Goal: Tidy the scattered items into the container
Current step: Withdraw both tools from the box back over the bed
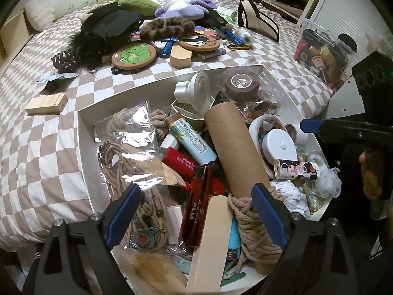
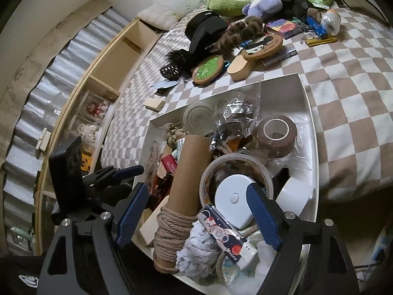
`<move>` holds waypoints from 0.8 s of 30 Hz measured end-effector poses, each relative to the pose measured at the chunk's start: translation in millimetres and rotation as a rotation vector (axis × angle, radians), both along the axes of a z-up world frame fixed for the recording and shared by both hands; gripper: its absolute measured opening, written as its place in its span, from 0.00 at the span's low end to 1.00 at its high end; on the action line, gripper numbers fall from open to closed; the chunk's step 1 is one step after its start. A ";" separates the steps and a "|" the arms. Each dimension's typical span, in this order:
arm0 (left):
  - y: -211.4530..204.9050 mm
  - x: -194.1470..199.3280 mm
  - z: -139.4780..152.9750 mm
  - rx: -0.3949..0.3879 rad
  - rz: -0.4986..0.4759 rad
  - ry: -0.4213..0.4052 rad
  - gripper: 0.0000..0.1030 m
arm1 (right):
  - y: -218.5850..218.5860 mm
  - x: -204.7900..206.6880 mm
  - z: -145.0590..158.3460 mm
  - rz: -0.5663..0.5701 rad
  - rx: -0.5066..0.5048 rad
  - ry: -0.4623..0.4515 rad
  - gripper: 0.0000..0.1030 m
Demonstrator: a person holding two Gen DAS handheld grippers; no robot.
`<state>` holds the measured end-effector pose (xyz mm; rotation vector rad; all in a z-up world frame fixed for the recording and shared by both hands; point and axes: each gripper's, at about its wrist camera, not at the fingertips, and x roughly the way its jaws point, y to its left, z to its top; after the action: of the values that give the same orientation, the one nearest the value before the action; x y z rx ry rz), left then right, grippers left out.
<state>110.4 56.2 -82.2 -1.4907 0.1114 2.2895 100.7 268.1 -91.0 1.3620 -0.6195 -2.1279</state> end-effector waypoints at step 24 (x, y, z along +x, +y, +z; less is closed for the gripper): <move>-2.5 -36.8 56.7 0.010 0.011 0.096 0.90 | 7.8 -34.8 69.5 -0.037 0.082 0.203 1.00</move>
<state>73.6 53.6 -25.5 -1.3793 0.1191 2.3671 65.9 276.0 -21.4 1.1641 -0.4836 -2.3078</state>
